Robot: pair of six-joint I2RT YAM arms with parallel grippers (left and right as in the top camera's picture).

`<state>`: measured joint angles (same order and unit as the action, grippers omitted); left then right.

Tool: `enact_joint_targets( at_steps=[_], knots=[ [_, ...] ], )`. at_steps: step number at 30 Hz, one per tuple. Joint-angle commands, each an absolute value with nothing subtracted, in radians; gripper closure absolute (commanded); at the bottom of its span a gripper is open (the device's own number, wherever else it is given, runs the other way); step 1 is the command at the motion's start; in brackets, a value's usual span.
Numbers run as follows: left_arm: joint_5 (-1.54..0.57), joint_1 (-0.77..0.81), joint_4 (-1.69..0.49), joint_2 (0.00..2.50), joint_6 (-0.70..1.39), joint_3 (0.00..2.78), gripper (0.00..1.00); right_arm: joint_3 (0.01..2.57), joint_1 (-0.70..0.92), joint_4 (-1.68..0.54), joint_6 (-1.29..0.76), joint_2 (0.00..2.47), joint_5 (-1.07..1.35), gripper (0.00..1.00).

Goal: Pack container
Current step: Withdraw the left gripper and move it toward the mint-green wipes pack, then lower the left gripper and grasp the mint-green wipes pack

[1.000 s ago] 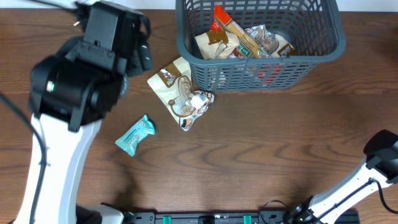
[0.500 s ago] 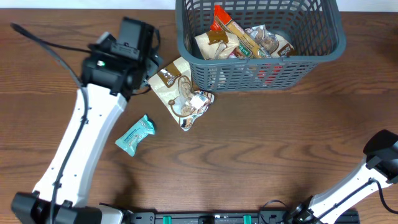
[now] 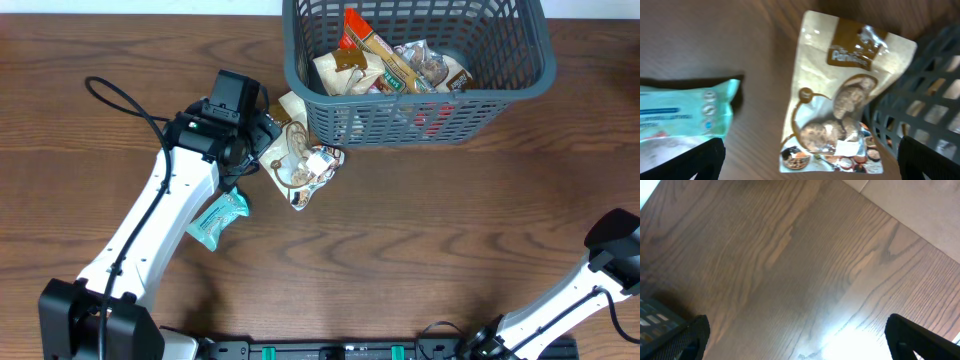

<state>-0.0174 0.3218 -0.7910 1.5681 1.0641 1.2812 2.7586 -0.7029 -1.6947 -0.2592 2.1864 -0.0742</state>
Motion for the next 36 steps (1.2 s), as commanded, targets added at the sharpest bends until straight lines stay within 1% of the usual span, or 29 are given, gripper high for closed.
enact_joint_targets(
  at_steps=[1,3,7,10,11,14,20,22,29,33,34,36],
  knots=[
    [-0.082,0.320,-0.784,1.586,1.034,1.261,0.01,2.761,-0.706,-1.698,-0.254,2.187,-0.070,0.01],
    [-0.089,0.320,-0.822,1.590,1.042,1.260,0.02,2.761,-0.706,-1.698,-0.254,2.186,-0.070,0.01],
    [-0.072,0.305,-0.994,1.590,1.160,1.261,0.01,2.761,-0.706,-1.698,-0.254,2.187,-0.070,0.00],
    [-0.047,0.292,-1.075,1.588,1.135,1.261,0.01,2.761,-0.706,-1.698,-0.254,2.186,-0.070,0.01],
    [-0.036,0.290,-1.092,1.587,1.104,1.261,0.01,2.761,-0.706,-1.698,-0.254,2.187,-0.070,0.01],
    [0.017,0.286,-1.095,1.586,0.906,1.261,0.01,2.761,-0.706,-1.698,-0.254,2.186,-0.070,0.01],
    [0.234,0.280,-1.088,1.586,0.460,1.261,0.01,2.761,-0.706,-1.698,-0.254,2.187,-0.070,0.01],
    [0.265,0.268,-1.089,1.586,0.418,1.261,0.01,2.761,-0.706,-1.698,-0.254,2.186,-0.070,0.01],
    [0.274,0.221,-1.127,1.586,0.387,1.261,0.01,2.761,-0.706,-1.698,-0.254,2.187,-0.070,0.01],
    [0.205,0.218,-1.142,1.586,0.406,1.261,0.01,2.761,-0.706,-1.698,-0.254,2.186,-0.070,0.01],
    [0.181,0.218,-1.140,1.586,0.464,1.261,0.01,2.761,-0.706,-1.698,-0.254,2.187,-0.070,0.01],
    [0.130,0.218,-1.146,1.586,0.670,1.261,0.01,2.761,-0.706,-1.698,-0.254,2.186,-0.070,0.01]
  ],
)
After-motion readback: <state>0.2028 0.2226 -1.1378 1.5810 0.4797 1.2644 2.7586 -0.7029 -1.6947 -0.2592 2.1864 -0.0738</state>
